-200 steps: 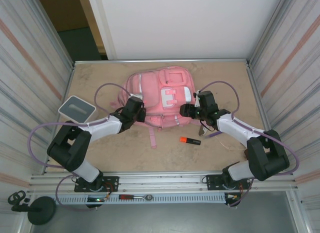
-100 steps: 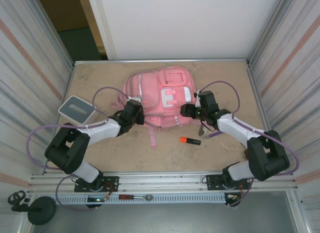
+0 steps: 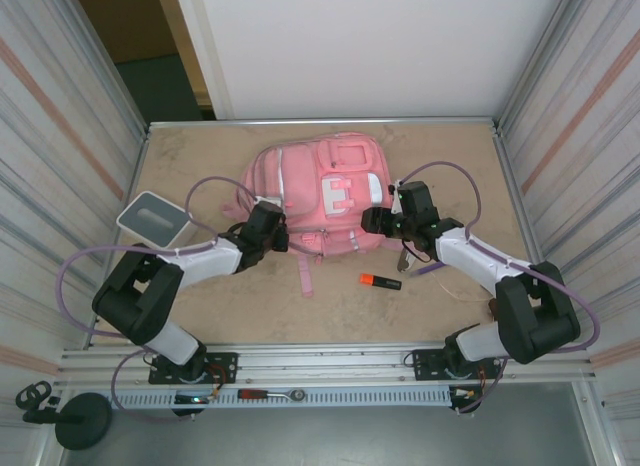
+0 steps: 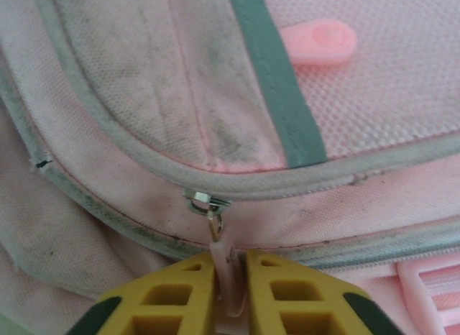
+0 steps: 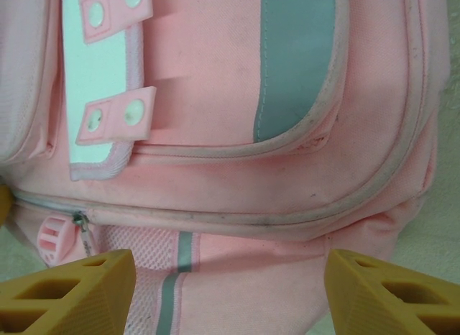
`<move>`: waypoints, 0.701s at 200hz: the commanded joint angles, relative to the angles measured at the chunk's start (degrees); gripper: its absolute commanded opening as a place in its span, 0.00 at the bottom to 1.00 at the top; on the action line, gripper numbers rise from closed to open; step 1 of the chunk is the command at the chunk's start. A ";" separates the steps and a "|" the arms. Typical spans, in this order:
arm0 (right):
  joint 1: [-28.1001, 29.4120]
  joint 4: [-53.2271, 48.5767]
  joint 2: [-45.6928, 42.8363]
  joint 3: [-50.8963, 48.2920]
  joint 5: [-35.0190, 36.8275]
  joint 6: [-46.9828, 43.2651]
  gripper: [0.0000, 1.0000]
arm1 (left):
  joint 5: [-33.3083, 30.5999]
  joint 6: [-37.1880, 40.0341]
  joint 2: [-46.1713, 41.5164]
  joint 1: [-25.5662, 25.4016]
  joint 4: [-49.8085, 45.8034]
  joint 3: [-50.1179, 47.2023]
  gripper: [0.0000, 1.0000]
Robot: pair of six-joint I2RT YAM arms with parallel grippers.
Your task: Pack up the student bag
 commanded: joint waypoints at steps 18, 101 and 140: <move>6.22 -0.25 -3.08 2.82 -0.01 4.15 0.67 | 4.17 1.09 -3.62 0.20 7.14 -4.17 0.00; 17.01 9.28 15.74 16.31 -1.65 24.71 0.58 | 13.14 0.15 -12.15 -2.69 12.39 -7.42 0.00; 15.44 8.69 16.52 15.15 1.58 27.60 0.63 | 15.36 0.13 -10.75 -3.58 9.15 -3.98 0.00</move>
